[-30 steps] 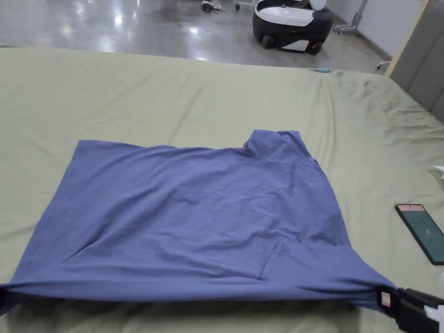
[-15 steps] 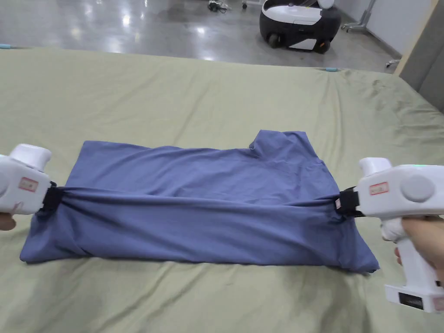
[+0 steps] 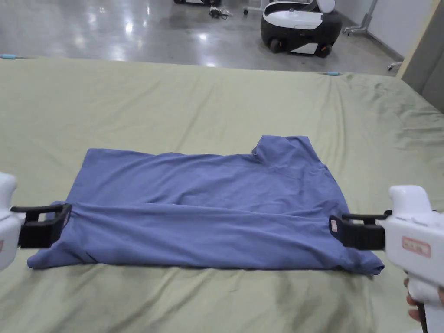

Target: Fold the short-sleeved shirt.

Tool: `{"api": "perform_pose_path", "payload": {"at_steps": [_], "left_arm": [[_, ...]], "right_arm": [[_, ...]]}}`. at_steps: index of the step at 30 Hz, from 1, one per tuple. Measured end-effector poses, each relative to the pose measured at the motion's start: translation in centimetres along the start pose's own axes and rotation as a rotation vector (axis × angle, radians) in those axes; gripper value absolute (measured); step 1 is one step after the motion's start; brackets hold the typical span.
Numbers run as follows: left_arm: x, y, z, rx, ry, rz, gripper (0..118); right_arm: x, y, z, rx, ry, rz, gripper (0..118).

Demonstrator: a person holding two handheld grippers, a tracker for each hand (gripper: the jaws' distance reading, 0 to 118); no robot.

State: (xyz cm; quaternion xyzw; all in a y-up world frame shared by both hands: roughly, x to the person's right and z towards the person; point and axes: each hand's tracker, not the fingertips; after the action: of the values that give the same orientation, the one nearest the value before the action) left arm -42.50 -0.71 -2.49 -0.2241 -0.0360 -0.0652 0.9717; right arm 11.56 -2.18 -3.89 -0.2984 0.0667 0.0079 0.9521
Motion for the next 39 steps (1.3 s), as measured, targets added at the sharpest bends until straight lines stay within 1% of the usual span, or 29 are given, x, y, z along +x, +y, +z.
{"api": "perform_pose_path", "payload": {"at_steps": [2,3,4,5,6,7,8,9,10,11,13,15,16,17,20,21,22,24,28,29,30,31,32,33,35,36,37,38,39], "left_arm": [[0.7,-2.0,4.1,0.104,0.04,0.056,91],[1.4,-3.1,5.5,0.113,0.071,0.067,91],[2.0,-4.1,6.6,0.089,0.1,0.076,90],[2.7,-4.8,7.4,0.056,0.101,0.078,86],[3.1,-5.7,8.1,0.019,0.1,0.083,65],[3.4,-6.3,8.5,-0.005,0.109,0.066,22],[3.9,-7.0,8.4,-0.034,0.162,0.046,4],[2.8,-7.7,7.7,-0.056,0.188,0.039,4],[2.3,-7.7,7.6,-0.105,0.104,0.05,4],[1.9,-7.7,7.2,-0.124,0.105,0.066,4],[0.7,-8.0,5.4,-0.134,0.123,0.045,4],[-0.4,-7.3,3.4,-0.178,0.103,0.069,4],[-0.9,-7.0,2.3,-0.191,0.065,0.087,4],[-0.8,-6.6,1.4,-0.185,0.069,0.089,16],[-1.0,-5.6,-2.8,-0.283,0.039,0.035,99],[-1.5,-6.5,-4.7,-0.288,0.035,0.036,104],[-1.5,-6.0,-5.8,-0.289,0.039,0.042,104],[-1.3,-5.2,-8.1,-0.353,0.029,0.04,103],[-0.9,-5.6,-12.0,-0.484,0.009,0.014,98],[-0.6,-5.6,-11.6,-0.486,-0.016,0.014,77],[-0.6,-5.3,-11.0,-0.405,-0.049,0.05,46],[-0.6,-5.0,-10.7,-0.351,-0.017,0.061,14],[-0.1,-4.7,-10.7,-0.365,0.008,0.034,13],[0.3,-5.2,-10.4,-0.4,-0.019,0.016,13],[0.8,-5.2,-9.9,-0.38,-0.011,-0.005,13],[0.7,-5.0,-9.7,-0.372,-0.014,-0.006,13],[1.3,-4.3,-9.1,-0.38,-0.02,-0.002,13],[1.2,-4.2,-8.9,-0.383,-0.022,0.002,13],[1.1,-4.1,-8.8,-0.379,-0.022,0.004,13]], "right_arm": [[-2.6,-2.2,3.6,0.116,-0.055,0.068,111],[-3.5,-3.2,5.3,0.173,-0.057,0.077,103],[-4.5,-4.1,6.6,0.197,-0.064,0.077,83],[-5.2,-4.9,7.5,0.205,-0.085,0.076,39],[-5.8,-5.6,8.0,0.189,-0.096,0.073,18],[-6.1,-6.1,8.6,0.186,-0.1,0.076,15],[-6.4,-6.6,9.1,0.178,-0.094,0.079,14],[-6.7,-7.0,9.7,0.173,-0.1,0.076,9],[-6.9,-7.4,10.2,0.18,-0.107,0.068,7],[-6.8,-7.4,10.5,0.188,-0.11,0.051,7],[-6.7,-7.6,10.9,0.178,-0.088,0.018,7],[-7.1,-7.6,10.9,0.168,-0.087,0.03,7],[-7.2,-7.7,10.9,0.153,-0.097,0.05,7],[-7.2,-7.7,10.9,0.15,-0.102,0.056,7],[-7.2,-7.5,11.0,0.137,-0.094,0.047,7],[-7.1,-7.5,11.0,0.136,-0.098,0.045,7],[-6.8,-7.6,10.9,0.132,-0.105,0.047,7],[-6.1,-7.5,10.5,0.113,-0.123,0.053,7],[-4.4,-7.4,9.3,0.062,-0.162,0.036,7],[-3.9,-7.3,8.8,0.041,-0.174,0.035,7],[-3.4,-7.1,8.1,0.023,-0.182,0.042,7],[-3.0,-6.9,7.3,0.0,-0.188,0.048,7],[-2.4,-6.8,6.4,-0.019,-0.196,0.045,7],[-1.5,-6.7,5.3,-0.033,-0.2,0.036,7],[0.4,-6.9,2.3,-0.08,-0.211,0.017,9],[1.3,-6.8,0.6,-0.103,-0.218,0.017,18],[2.1,-6.8,-0.9,-0.125,-0.219,0.006,40],[3.0,-6.8,-2.5,-0.166,-0.202,-0.013,92],[3.3,-6.5,-4.1,-0.219,-0.18,-0.035,112]]}}
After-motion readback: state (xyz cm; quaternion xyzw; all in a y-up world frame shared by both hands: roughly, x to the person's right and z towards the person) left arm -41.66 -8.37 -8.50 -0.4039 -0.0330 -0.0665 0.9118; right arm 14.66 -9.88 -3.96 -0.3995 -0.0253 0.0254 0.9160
